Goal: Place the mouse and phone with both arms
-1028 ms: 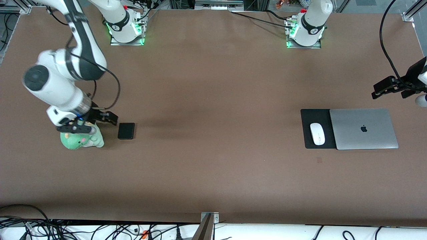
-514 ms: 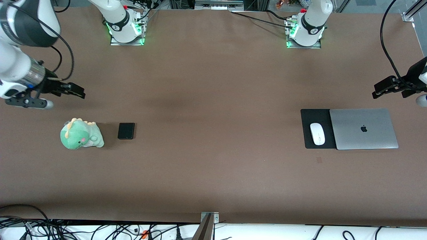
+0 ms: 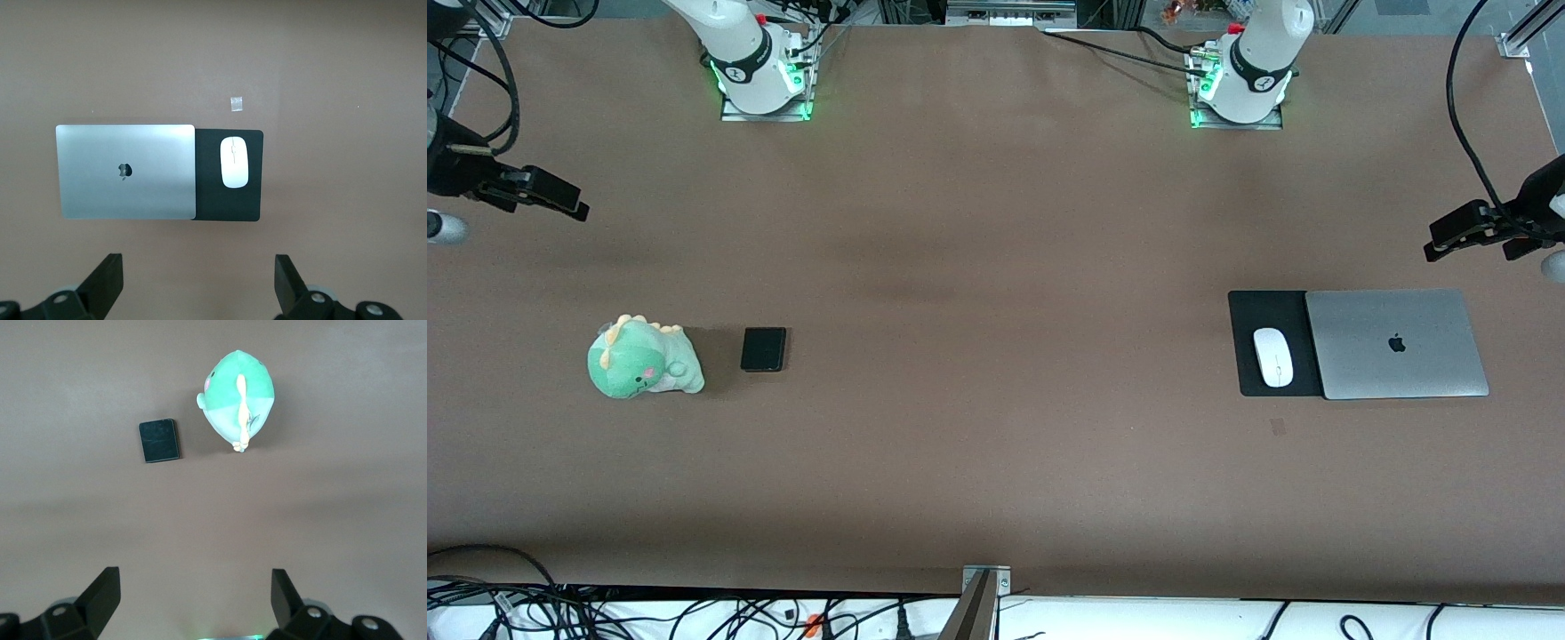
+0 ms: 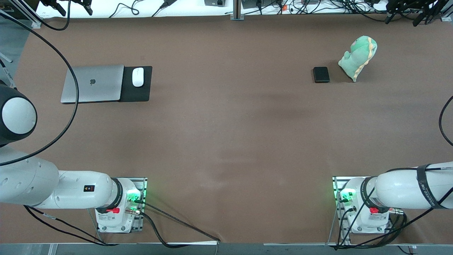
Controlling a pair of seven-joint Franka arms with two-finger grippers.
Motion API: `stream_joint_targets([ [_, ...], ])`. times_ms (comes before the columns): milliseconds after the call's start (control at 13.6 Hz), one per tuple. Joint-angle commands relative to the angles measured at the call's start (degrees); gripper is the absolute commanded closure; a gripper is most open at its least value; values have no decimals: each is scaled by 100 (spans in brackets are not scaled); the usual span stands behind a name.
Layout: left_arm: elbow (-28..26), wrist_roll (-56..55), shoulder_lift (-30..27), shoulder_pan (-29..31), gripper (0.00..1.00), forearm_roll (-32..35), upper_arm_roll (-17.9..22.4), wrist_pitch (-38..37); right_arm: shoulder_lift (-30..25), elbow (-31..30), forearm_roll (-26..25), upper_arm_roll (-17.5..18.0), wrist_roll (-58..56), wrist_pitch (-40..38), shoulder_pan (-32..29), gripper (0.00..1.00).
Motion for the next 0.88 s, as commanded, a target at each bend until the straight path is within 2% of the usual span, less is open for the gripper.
stream_joint_targets([
  [0, 150, 173, 19, 56, 0, -176, 1, -144, -7, 268, -15, 42, -86, -125, -76, 0],
  [807, 159, 173, 19, 56, 0, -176, 1, -144, 73, 321, -15, 86, 2, -38, -23, 0],
])
